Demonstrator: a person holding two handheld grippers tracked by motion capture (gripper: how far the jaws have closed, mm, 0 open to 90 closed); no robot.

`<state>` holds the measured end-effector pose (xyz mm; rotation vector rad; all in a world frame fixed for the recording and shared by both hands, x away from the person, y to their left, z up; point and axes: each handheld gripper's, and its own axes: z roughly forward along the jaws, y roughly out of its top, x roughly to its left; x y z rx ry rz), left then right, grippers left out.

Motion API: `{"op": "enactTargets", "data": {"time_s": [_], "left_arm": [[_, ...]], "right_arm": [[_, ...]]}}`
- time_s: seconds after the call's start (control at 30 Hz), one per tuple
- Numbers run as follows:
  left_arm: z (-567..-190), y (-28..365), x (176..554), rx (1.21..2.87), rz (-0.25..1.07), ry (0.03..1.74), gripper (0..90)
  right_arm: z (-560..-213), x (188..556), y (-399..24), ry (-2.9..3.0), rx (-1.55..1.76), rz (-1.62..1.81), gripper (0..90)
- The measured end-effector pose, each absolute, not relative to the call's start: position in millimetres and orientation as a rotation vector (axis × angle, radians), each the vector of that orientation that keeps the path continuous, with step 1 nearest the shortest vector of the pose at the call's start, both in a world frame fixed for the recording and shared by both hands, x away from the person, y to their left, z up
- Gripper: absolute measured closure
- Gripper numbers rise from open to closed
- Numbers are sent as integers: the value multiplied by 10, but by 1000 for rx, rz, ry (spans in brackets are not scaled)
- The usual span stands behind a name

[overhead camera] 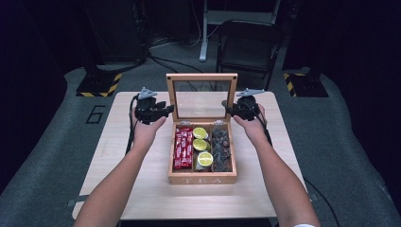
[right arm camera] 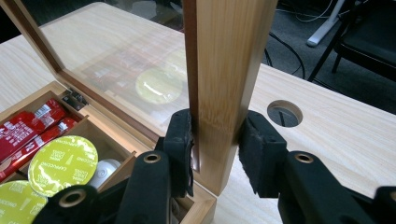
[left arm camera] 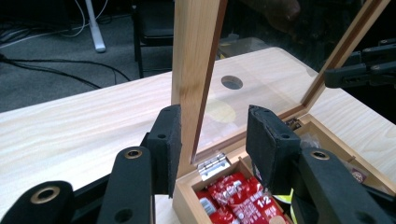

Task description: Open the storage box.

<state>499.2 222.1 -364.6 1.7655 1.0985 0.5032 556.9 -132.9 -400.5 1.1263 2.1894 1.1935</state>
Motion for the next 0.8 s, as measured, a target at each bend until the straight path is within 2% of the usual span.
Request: {"op": "enactTargets", "data": {"time_s": [0.8], "left_arm": [[-3839, 2309, 4623, 1811, 470, 1048, 534]], "right_arm": [[-4003, 5670, -1313, 2195, 1164, 1175, 649]]}}
